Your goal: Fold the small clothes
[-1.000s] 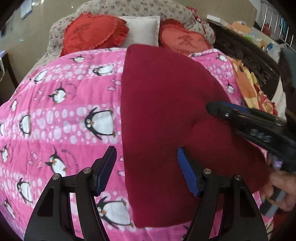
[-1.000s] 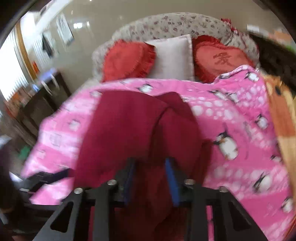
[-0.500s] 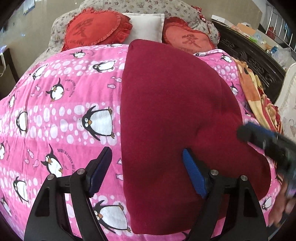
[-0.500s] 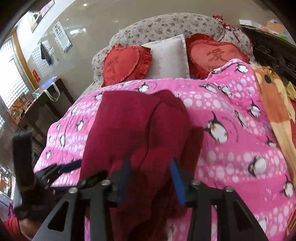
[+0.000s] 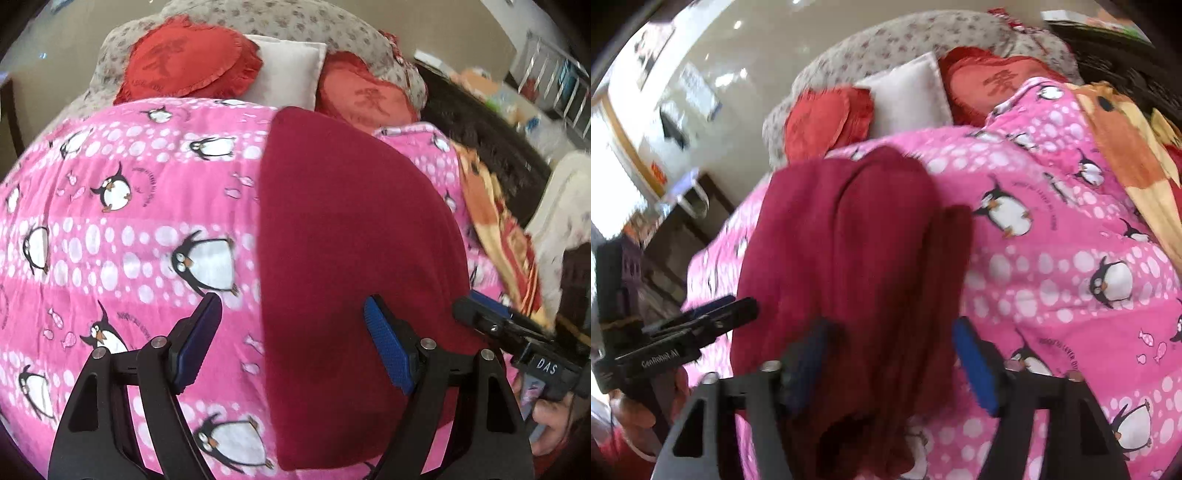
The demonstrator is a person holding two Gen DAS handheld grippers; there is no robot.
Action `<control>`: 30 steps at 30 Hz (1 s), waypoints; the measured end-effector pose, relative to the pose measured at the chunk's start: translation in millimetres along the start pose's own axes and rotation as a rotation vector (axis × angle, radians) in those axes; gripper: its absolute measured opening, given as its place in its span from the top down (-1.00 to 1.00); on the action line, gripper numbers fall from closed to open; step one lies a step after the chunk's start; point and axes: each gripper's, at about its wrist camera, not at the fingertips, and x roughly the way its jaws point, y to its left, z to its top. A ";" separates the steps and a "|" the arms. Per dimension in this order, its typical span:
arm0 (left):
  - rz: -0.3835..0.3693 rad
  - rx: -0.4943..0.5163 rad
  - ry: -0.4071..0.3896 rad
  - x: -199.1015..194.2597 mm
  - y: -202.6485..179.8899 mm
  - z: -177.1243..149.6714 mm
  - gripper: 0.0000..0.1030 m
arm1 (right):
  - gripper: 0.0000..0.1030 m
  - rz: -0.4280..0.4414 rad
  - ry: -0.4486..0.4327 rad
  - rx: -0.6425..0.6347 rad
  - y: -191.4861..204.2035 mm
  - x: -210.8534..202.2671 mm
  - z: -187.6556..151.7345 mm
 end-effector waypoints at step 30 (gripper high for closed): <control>-0.228 -0.133 0.202 -78.5 25.3 -58.8 -0.07 | 0.18 0.361 0.123 0.114 58.2 -30.4 -27.0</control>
